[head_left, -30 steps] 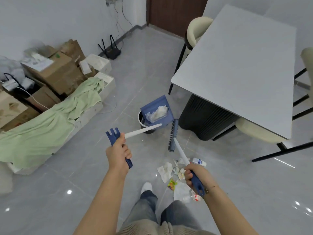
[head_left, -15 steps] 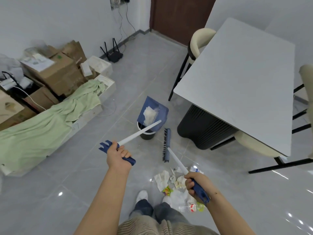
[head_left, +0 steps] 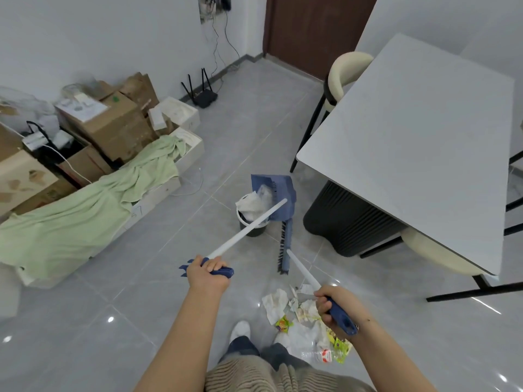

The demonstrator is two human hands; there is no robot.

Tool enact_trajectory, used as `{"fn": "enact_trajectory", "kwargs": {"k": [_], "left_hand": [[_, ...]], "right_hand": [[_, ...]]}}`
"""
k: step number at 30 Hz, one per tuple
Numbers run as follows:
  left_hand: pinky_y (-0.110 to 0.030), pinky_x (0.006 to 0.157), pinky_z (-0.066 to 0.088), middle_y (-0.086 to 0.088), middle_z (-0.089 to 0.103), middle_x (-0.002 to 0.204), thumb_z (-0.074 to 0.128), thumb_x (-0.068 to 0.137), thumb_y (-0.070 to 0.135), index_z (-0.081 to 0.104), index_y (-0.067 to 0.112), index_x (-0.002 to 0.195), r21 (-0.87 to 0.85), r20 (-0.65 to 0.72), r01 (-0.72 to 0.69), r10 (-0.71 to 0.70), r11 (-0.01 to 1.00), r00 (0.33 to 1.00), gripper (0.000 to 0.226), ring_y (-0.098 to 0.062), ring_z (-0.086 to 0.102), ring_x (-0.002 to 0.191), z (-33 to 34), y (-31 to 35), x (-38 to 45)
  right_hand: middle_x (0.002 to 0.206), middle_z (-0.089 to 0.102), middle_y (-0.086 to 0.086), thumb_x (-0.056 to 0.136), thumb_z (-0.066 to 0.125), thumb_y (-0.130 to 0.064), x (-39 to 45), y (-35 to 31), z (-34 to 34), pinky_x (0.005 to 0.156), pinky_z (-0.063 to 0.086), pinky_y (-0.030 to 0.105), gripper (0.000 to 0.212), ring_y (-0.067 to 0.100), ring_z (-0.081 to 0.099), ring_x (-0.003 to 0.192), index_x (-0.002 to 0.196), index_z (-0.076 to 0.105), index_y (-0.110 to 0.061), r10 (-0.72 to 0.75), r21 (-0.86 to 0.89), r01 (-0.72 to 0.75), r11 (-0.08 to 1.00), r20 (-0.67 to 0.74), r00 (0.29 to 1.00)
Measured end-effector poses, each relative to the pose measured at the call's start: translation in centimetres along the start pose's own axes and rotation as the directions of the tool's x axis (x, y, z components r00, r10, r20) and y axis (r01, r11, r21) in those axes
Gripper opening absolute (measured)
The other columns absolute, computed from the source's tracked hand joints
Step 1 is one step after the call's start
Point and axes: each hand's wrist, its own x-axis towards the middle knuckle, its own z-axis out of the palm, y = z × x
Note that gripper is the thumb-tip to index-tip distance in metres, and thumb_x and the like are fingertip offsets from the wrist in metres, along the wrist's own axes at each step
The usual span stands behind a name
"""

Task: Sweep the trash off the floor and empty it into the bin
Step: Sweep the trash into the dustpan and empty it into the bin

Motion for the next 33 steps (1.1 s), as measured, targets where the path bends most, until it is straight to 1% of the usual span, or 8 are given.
{"fn": "enact_trajectory", "kwargs": {"k": [4,8,12,17,21,27,29,33], "left_hand": [[-0.013,0.031,0.022,0.006,0.024,0.03,0.036,0.1,0.032,0.022,0.02,0.055,-0.057,-0.01,0.016,-0.017,0.998,1.0,0.048,-0.01,0.025,0.023,-1.8,-0.7,1.4],[-0.015,0.033,0.021,0.006,0.025,0.031,0.038,0.097,0.029,0.023,0.02,0.056,-0.102,-0.022,0.037,-0.04,0.994,0.999,0.045,-0.01,0.026,0.024,-3.1,-0.8,1.7],[-0.011,0.03,0.019,0.005,0.025,0.03,0.037,0.099,0.031,0.024,0.02,0.055,-0.222,0.01,0.088,-0.088,0.971,0.996,0.047,-0.011,0.028,0.024,-3.1,-1.5,1.6],[-0.015,0.031,0.019,0.003,0.025,0.031,0.037,0.099,0.026,0.029,0.016,0.05,-0.442,0.049,0.162,-0.157,0.882,0.986,0.051,-0.012,0.024,0.025,-3.3,-3.0,0.9],[-0.014,0.032,0.019,0.003,0.025,0.032,0.038,0.099,0.024,0.035,0.015,0.053,-0.482,0.048,0.178,-0.178,0.858,0.983,0.047,-0.011,0.025,0.025,-2.6,-3.2,-0.2],[-0.012,0.039,0.016,0.001,0.025,0.032,0.04,0.099,0.022,0.043,0.004,0.034,-0.516,0.041,0.189,-0.196,0.836,0.98,0.067,-0.008,0.024,0.032,-2.8,-3.6,-1.0],[-0.012,0.037,0.017,0.002,0.026,0.033,0.041,0.098,0.021,0.048,0.004,0.043,-0.471,0.026,0.182,-0.193,0.863,0.981,0.059,-0.008,0.025,0.031,-2.8,-3.7,-1.3],[-0.015,0.03,0.019,0.004,0.024,0.033,0.041,0.099,0.025,0.043,0.012,0.054,-0.47,0.023,0.161,-0.17,0.868,0.985,0.047,-0.01,0.026,0.026,-3.7,-3.4,-1.5]], "right_hand": [[0.044,0.045,0.001,0.092,0.045,-0.003,0.1,0.3,-1.1,0.027,0.034,0.016,0.016,0.007,0.044,0.027,0.077,0.044,-0.01,-0.007,-0.022,0.006,1.0,-0.027,1.0],[0.044,0.044,0.002,0.092,0.044,-0.002,0.0,0.3,-1.6,0.029,0.033,0.015,0.006,0.007,0.043,0.027,0.092,0.044,-0.008,-0.027,-0.024,0.026,0.999,-0.026,0.999],[0.044,0.045,0.003,0.092,0.045,-0.003,-0.1,0.1,-2.0,0.03,0.033,0.016,0.01,0.008,0.043,0.027,0.102,0.044,-0.004,-0.031,-0.028,0.03,0.999,-0.017,0.999],[0.045,0.047,0.003,0.092,0.045,-0.003,-0.6,-0.3,-2.5,0.031,0.032,0.015,0.003,0.007,0.041,0.028,0.091,0.048,-0.003,-0.049,-0.067,0.049,0.997,-0.004,0.999],[0.046,0.046,0.002,0.091,0.046,-0.004,-0.2,-0.6,-2.5,0.031,0.032,0.015,0.005,0.007,0.04,0.028,0.086,0.046,-0.006,-0.06,-0.119,0.058,0.991,-0.01,0.998],[0.045,0.043,0.001,0.091,0.045,-0.004,0.2,-0.6,-1.7,0.031,0.03,0.015,0.018,0.007,0.037,0.027,0.073,0.044,-0.007,-0.06,-0.172,0.055,0.984,-0.023,0.998],[0.048,0.042,0.002,0.091,0.046,-0.005,0.4,-0.6,-1.9,0.032,0.03,0.015,0.018,0.008,0.037,0.027,0.074,0.044,-0.007,-0.053,-0.182,0.045,0.982,-0.035,0.998],[0.052,0.043,0.003,0.091,0.045,-0.004,0.5,-0.3,-2.4,0.033,0.031,0.012,0.009,0.007,0.038,0.027,0.083,0.044,-0.008,-0.036,-0.18,0.029,0.983,-0.036,0.999]]}}
